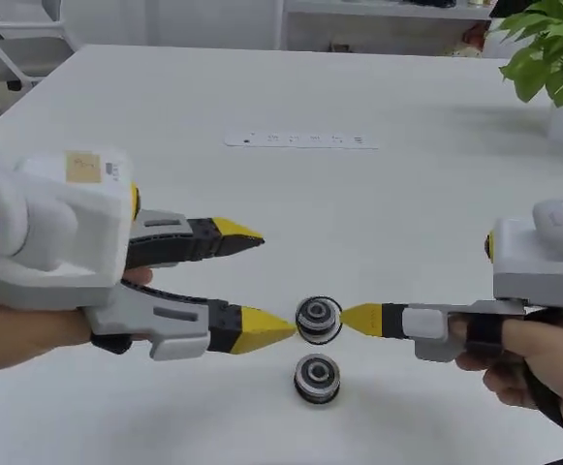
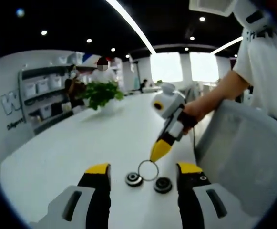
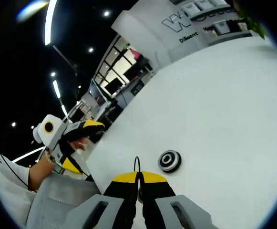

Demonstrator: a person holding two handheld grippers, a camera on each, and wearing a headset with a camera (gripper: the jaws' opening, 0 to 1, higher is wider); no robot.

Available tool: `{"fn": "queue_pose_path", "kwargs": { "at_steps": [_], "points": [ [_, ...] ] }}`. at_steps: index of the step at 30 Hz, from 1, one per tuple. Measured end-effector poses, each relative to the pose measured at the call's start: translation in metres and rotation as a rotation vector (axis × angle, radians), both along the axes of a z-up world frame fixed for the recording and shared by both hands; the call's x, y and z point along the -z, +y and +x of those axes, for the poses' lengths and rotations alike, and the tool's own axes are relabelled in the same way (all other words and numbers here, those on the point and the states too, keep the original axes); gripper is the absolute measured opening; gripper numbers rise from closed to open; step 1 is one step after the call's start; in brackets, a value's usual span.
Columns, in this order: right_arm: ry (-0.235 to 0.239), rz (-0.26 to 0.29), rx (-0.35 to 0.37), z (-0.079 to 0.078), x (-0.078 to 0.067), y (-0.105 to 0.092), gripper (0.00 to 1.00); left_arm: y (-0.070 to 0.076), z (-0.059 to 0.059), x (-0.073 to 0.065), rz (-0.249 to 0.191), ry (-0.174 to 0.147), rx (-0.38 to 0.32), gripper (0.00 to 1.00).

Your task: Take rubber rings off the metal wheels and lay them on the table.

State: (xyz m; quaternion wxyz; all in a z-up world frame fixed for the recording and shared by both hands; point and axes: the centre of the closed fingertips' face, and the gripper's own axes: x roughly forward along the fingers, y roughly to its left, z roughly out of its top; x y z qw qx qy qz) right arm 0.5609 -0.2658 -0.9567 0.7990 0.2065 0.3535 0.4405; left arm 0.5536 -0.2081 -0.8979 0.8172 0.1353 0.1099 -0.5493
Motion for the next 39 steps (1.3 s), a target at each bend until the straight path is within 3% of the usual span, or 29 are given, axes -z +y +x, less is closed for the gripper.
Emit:
{"fn": "queue_pose_path", "kwargs": {
  "at_steps": [7, 10, 13, 20, 25, 29, 39],
  "points": [
    [-0.027, 0.019, 0.012, 0.004, -0.010, 0.001, 0.00, 0.022, -0.005, -0.002, 0.007, -0.006, -0.047, 0.62],
    [-0.034, 0.025, 0.013, 0.005, -0.013, 0.002, 0.00, 0.031, -0.009, 0.000, 0.003, 0.008, -0.061, 0.66],
    [-0.042, 0.026, 0.009, 0.005, -0.016, 0.005, 0.00, 0.040, -0.013, -0.001, -0.039, 0.043, -0.078, 0.69],
    [-0.063, 0.014, -0.021, 0.001, -0.020, 0.013, 0.00, 0.057, -0.014, 0.003, -0.028, 0.044, -0.145, 0.76],
    [-0.068, 0.011, -0.046, -0.002, -0.021, 0.020, 0.00, 0.062, -0.022, 0.010, -0.019, 0.063, -0.154, 0.81],
    [-0.072, -0.007, -0.077, -0.007, -0.018, 0.025, 0.00, 0.062, -0.028, 0.019, 0.025, 0.079, -0.145, 0.84],
    [-0.070, -0.068, -0.182, -0.026, -0.005, 0.042, 0.00, 0.061, -0.035, 0.030, 0.056, 0.118, -0.131, 0.92]
  ]
}}
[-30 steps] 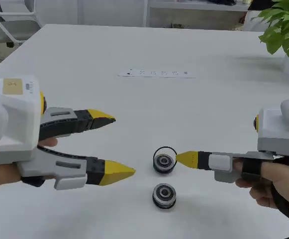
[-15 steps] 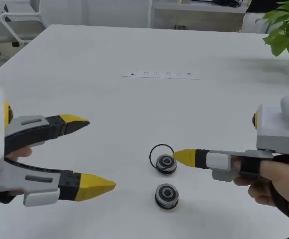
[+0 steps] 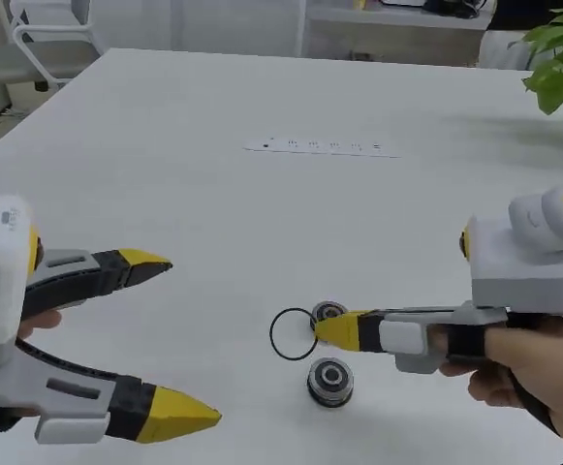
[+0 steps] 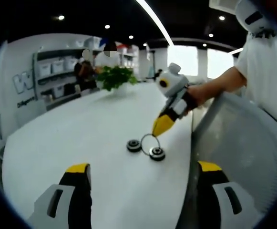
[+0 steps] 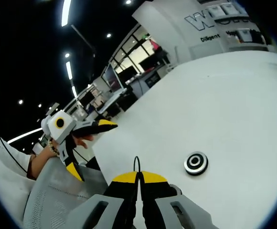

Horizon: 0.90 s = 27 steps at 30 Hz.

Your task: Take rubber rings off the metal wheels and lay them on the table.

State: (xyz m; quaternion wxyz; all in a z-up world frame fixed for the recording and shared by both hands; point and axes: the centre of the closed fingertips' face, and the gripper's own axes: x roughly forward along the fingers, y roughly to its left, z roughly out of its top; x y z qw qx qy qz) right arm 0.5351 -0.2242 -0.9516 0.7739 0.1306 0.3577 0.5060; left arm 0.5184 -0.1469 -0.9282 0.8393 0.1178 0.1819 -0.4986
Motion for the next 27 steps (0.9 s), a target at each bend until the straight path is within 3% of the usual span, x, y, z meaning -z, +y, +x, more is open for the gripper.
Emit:
{"fn": "queue_pose_path", "kwargs": {
  "at_steps": [5, 10, 14, 19, 27],
  "points": [
    [-0.001, -0.026, -0.035, -0.006, 0.007, 0.004, 0.00, -0.001, -0.005, 0.008, 0.014, 0.038, 0.013, 0.96],
    [-0.012, -0.045, -0.056, -0.009, 0.014, 0.008, 0.00, -0.003, -0.013, 0.020, 0.057, 0.079, 0.040, 0.96],
    [-0.040, -0.087, -0.083, -0.012, 0.022, 0.009, 0.00, -0.002, -0.015, 0.024, 0.069, 0.093, 0.048, 0.95],
    [-0.038, -0.108, -0.100, -0.013, 0.031, 0.010, 0.00, -0.001, -0.018, 0.029, 0.088, 0.111, 0.053, 0.94],
    [-0.077, -0.178, -0.176, -0.022, 0.046, 0.015, 0.00, -0.001, -0.020, 0.031, 0.087, 0.129, 0.057, 0.93]
  ]
}}
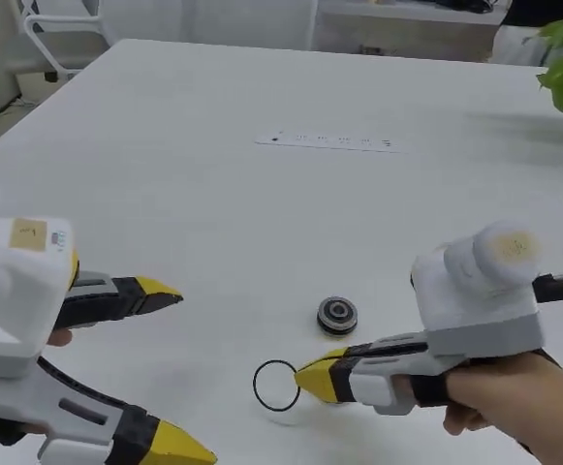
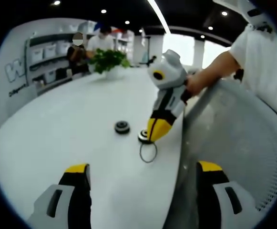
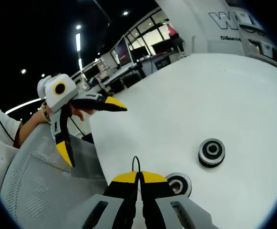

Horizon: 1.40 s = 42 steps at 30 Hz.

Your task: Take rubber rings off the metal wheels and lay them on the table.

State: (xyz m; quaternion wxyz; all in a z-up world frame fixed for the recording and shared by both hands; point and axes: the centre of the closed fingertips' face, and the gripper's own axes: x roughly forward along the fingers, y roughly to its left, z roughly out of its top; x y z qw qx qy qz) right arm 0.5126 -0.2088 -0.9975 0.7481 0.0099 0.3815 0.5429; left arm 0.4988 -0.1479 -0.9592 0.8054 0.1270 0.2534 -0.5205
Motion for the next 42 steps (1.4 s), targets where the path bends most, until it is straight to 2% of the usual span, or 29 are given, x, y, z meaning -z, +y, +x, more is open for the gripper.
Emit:
{"fn": "queue_pose_path", "kwargs": {
  "at_steps": [3, 10, 16, 26, 32, 42],
  "points": [
    [-0.011, -0.011, -0.008, -0.001, 0.003, 0.001, 0.00, 0.000, -0.001, 0.001, 0.005, 0.006, 0.004, 0.93],
    [-0.076, -0.049, -0.058, -0.004, 0.008, 0.003, 0.00, 0.000, -0.002, 0.002, 0.005, 0.010, 0.009, 0.93],
    [-0.077, -0.040, -0.053, -0.002, 0.007, 0.004, 0.05, 0.001, -0.003, 0.004, 0.016, 0.015, 0.013, 0.92],
    [-0.106, -0.065, -0.047, 0.003, 0.008, -0.002, 0.09, 0.001, -0.003, 0.004, 0.016, 0.016, 0.012, 0.92],
    [-0.138, -0.059, -0.032, 0.010, 0.003, -0.005, 0.12, 0.000, -0.005, 0.006, 0.021, 0.020, 0.018, 0.92],
    [-0.166, -0.034, 0.011, 0.022, -0.008, -0.011, 0.12, 0.000, -0.006, 0.008, 0.027, 0.026, 0.023, 0.92]
  ]
}}
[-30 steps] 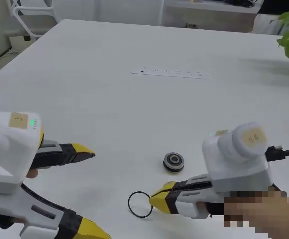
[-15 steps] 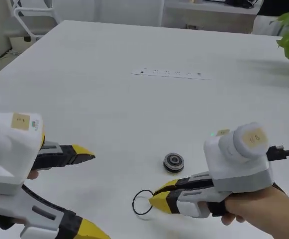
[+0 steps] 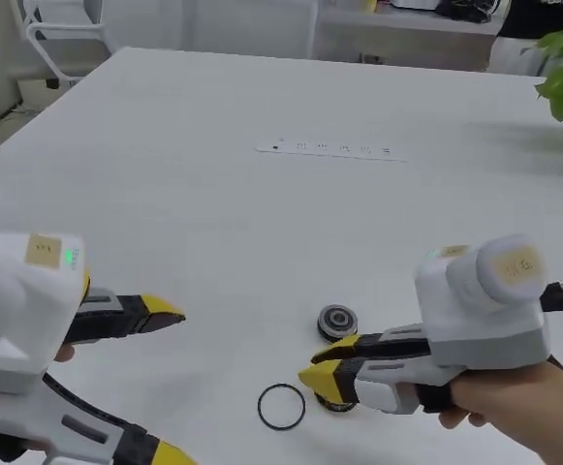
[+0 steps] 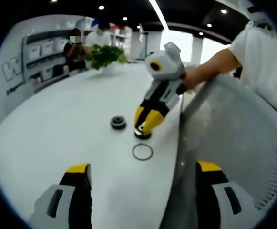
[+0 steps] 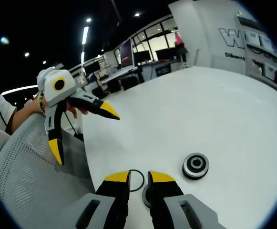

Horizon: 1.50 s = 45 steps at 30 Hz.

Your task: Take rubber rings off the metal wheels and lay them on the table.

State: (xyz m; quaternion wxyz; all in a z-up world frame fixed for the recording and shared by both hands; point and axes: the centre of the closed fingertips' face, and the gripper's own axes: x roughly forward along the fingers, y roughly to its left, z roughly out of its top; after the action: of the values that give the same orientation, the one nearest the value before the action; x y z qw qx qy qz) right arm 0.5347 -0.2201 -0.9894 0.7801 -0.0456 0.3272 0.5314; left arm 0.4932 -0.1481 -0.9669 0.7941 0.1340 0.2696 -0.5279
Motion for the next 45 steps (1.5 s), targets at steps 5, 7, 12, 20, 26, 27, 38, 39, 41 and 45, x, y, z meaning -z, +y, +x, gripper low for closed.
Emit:
{"fn": "queue_pose_path", "kwargs": {
  "at_steps": [5, 7, 12, 20, 26, 27, 38, 39, 41, 45],
  "points": [
    [-0.006, 0.022, 0.025, 0.005, -0.006, -0.003, 0.13, -0.001, 0.000, 0.000, 0.000, 0.002, 0.002, 0.91],
    [-0.008, 0.031, 0.039, 0.008, -0.009, -0.005, 0.13, 0.000, -0.001, 0.001, 0.003, 0.002, 0.004, 0.91],
    [-0.023, 0.045, 0.064, 0.013, -0.015, -0.010, 0.13, -0.001, -0.001, 0.000, 0.002, 0.001, 0.003, 0.91],
    [-0.036, 0.068, 0.106, 0.022, -0.020, -0.019, 0.13, 0.000, 0.000, -0.002, 0.000, -0.008, 0.001, 0.90],
    [-0.022, 0.101, 0.142, 0.027, -0.024, -0.028, 0.15, 0.000, 0.001, -0.002, 0.004, -0.015, -0.001, 0.89],
    [-0.022, 0.102, 0.150, 0.027, -0.024, -0.031, 0.15, 0.001, 0.002, -0.002, 0.008, -0.019, -0.004, 0.88],
    [0.026, 0.100, 0.193, 0.029, -0.014, -0.045, 0.14, -0.002, 0.021, -0.033, -0.086, -0.122, -0.060, 0.83],
    [0.029, 0.097, 0.196, 0.029, -0.013, -0.046, 0.14, -0.003, 0.023, -0.038, -0.105, -0.132, -0.070, 0.83],
    [0.036, 0.096, 0.202, 0.028, -0.011, -0.047, 0.14, -0.005, 0.030, -0.052, -0.166, -0.157, -0.096, 0.83],
    [0.052, 0.095, 0.203, 0.026, -0.009, -0.046, 0.14, -0.006, 0.040, -0.073, -0.210, -0.200, -0.130, 0.82]
  ]
}}
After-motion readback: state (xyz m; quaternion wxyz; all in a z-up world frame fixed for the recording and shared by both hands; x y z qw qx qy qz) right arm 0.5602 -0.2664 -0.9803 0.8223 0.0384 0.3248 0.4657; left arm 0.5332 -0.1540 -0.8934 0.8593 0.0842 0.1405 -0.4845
